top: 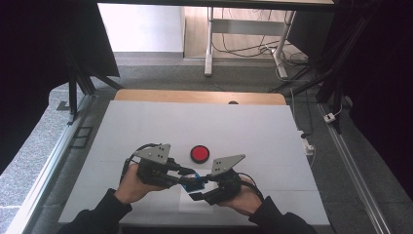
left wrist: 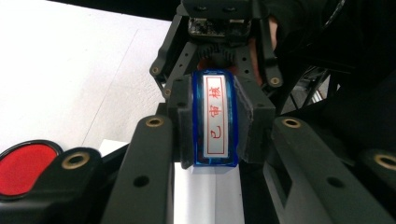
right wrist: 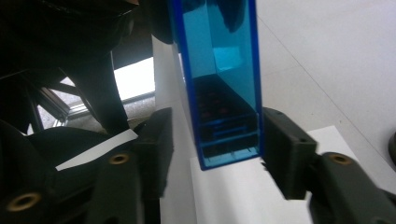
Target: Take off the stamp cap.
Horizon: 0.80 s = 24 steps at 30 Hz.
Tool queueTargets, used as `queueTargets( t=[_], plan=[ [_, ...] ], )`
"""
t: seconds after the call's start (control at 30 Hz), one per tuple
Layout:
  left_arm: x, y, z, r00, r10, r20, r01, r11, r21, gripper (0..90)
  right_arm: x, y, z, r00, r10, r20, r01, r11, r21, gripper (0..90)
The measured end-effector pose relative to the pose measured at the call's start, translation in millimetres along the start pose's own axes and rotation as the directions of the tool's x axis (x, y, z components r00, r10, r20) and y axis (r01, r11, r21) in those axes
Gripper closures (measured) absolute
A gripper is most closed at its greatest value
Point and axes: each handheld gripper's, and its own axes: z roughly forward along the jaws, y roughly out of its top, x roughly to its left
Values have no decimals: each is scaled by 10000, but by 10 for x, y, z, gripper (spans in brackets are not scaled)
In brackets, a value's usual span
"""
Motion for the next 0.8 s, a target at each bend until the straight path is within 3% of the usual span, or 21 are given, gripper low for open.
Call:
queueTargets(
  t=[0.27,0.6,0.8],
  plan=[
    [-1,-1,-7,9999,81,137,-81,9999,-60,707,8,2,-12,9993,-181,-317,175,9997,-194,635],
    [6,-11,-18,9989,198,435,-184,9993,-312,707,-3,9,-31,9974,-163,-705,136,9991,-392,677],
    [-1,-9,-36,9989,189,421,-170,9989,-447,709,-26,13,-40,9927,340,-1159,-393,9982,-442,689]
  ],
)
